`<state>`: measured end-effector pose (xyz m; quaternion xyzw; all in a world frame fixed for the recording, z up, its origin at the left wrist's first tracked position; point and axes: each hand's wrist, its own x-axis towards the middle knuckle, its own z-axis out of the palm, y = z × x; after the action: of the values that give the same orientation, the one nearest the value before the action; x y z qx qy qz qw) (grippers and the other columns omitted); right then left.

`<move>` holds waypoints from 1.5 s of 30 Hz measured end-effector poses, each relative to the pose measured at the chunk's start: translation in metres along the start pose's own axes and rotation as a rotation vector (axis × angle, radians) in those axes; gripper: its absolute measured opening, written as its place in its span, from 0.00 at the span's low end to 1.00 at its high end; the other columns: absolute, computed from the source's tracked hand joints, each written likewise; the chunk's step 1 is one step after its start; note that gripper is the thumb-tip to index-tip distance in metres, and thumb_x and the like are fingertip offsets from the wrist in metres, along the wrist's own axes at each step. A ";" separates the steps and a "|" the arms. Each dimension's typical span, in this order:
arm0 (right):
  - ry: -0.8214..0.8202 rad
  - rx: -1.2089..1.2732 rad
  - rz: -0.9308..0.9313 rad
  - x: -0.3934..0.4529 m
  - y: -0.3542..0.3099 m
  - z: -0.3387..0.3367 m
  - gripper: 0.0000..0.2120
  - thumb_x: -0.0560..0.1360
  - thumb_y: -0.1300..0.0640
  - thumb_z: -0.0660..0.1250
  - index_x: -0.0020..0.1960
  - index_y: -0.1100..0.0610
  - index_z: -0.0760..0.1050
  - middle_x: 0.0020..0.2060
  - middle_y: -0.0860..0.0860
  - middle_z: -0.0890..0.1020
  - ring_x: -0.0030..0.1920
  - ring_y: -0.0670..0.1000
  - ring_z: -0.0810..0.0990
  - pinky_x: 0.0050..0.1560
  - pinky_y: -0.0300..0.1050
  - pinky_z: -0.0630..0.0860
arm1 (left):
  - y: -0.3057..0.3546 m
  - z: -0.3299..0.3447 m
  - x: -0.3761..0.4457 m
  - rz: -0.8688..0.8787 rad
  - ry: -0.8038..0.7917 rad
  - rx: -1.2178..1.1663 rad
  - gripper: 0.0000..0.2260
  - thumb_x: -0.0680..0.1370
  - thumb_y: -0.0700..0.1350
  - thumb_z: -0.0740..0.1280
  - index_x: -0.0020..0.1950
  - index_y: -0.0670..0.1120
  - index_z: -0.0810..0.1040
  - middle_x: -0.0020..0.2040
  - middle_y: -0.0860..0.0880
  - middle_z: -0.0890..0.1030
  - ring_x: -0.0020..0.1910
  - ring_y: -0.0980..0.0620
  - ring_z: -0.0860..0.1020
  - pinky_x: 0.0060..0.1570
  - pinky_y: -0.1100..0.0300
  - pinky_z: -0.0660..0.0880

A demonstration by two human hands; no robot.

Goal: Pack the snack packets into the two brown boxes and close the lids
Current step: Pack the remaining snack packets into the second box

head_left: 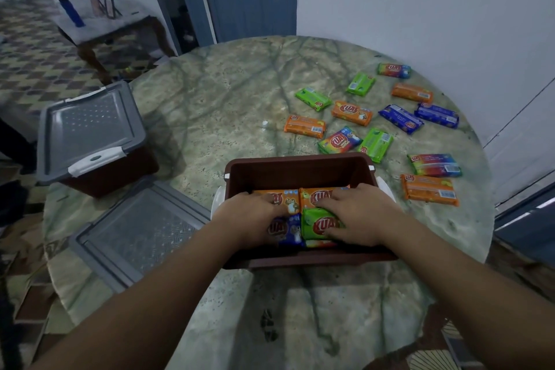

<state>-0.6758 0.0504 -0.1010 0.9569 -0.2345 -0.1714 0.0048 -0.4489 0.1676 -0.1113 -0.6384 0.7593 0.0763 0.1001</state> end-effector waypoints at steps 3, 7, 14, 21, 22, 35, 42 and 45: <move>0.005 -0.051 -0.004 -0.004 -0.003 0.002 0.43 0.72 0.29 0.67 0.79 0.45 0.55 0.70 0.51 0.72 0.68 0.55 0.73 0.64 0.52 0.70 | 0.000 0.001 0.000 0.001 0.003 0.008 0.28 0.77 0.65 0.66 0.75 0.59 0.67 0.69 0.50 0.75 0.64 0.46 0.75 0.60 0.51 0.73; 0.005 -0.046 -0.003 0.000 -0.005 0.005 0.41 0.74 0.37 0.71 0.79 0.43 0.55 0.70 0.53 0.69 0.65 0.56 0.75 0.60 0.53 0.74 | -0.001 0.004 0.001 -0.003 -0.007 0.013 0.29 0.76 0.66 0.66 0.75 0.59 0.67 0.67 0.49 0.76 0.62 0.46 0.77 0.59 0.50 0.75; -0.031 -0.059 -0.045 -0.003 -0.004 0.004 0.38 0.74 0.36 0.68 0.80 0.40 0.58 0.68 0.49 0.71 0.67 0.54 0.73 0.62 0.53 0.72 | -0.001 0.004 0.002 0.008 -0.020 0.028 0.30 0.77 0.65 0.67 0.76 0.58 0.66 0.67 0.48 0.76 0.62 0.45 0.77 0.58 0.49 0.76; -0.027 -0.096 -0.028 -0.001 -0.006 0.009 0.47 0.70 0.30 0.70 0.81 0.41 0.52 0.70 0.53 0.66 0.69 0.57 0.69 0.64 0.55 0.71 | -0.003 0.005 0.005 0.031 -0.022 0.034 0.30 0.77 0.65 0.66 0.76 0.59 0.64 0.67 0.47 0.76 0.62 0.45 0.78 0.58 0.50 0.76; -0.034 -0.106 -0.021 0.000 -0.007 0.011 0.49 0.70 0.31 0.72 0.81 0.42 0.51 0.71 0.54 0.66 0.70 0.58 0.69 0.64 0.56 0.71 | -0.003 0.005 0.006 0.032 -0.022 0.034 0.30 0.77 0.65 0.66 0.76 0.59 0.64 0.68 0.47 0.76 0.62 0.45 0.77 0.59 0.50 0.76; -0.001 -0.033 0.040 0.001 -0.010 0.008 0.45 0.71 0.29 0.68 0.80 0.44 0.53 0.70 0.53 0.66 0.67 0.56 0.68 0.65 0.54 0.70 | -0.001 -0.015 0.015 0.005 0.022 -0.303 0.18 0.77 0.61 0.69 0.64 0.59 0.75 0.54 0.55 0.74 0.52 0.52 0.77 0.45 0.55 0.75; 0.839 0.546 0.308 -0.022 0.020 0.011 0.14 0.80 0.49 0.68 0.64 0.52 0.78 0.49 0.48 0.75 0.52 0.49 0.73 0.50 0.43 0.68 | 0.026 -0.076 0.080 0.025 0.319 -0.336 0.03 0.80 0.50 0.67 0.52 0.52 0.78 0.44 0.54 0.75 0.44 0.51 0.76 0.39 0.53 0.73; 0.876 0.636 0.536 -0.039 0.066 0.036 0.11 0.79 0.50 0.66 0.60 0.51 0.78 0.45 0.47 0.74 0.50 0.51 0.75 0.51 0.48 0.71 | 0.054 -0.096 0.122 0.077 0.342 -0.296 0.04 0.80 0.50 0.67 0.51 0.52 0.79 0.46 0.52 0.77 0.47 0.48 0.77 0.42 0.51 0.75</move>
<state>-0.7496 0.0123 -0.1157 0.8006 -0.4833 0.3243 -0.1424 -0.5274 0.0376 -0.0496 -0.6203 0.7696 0.0811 -0.1279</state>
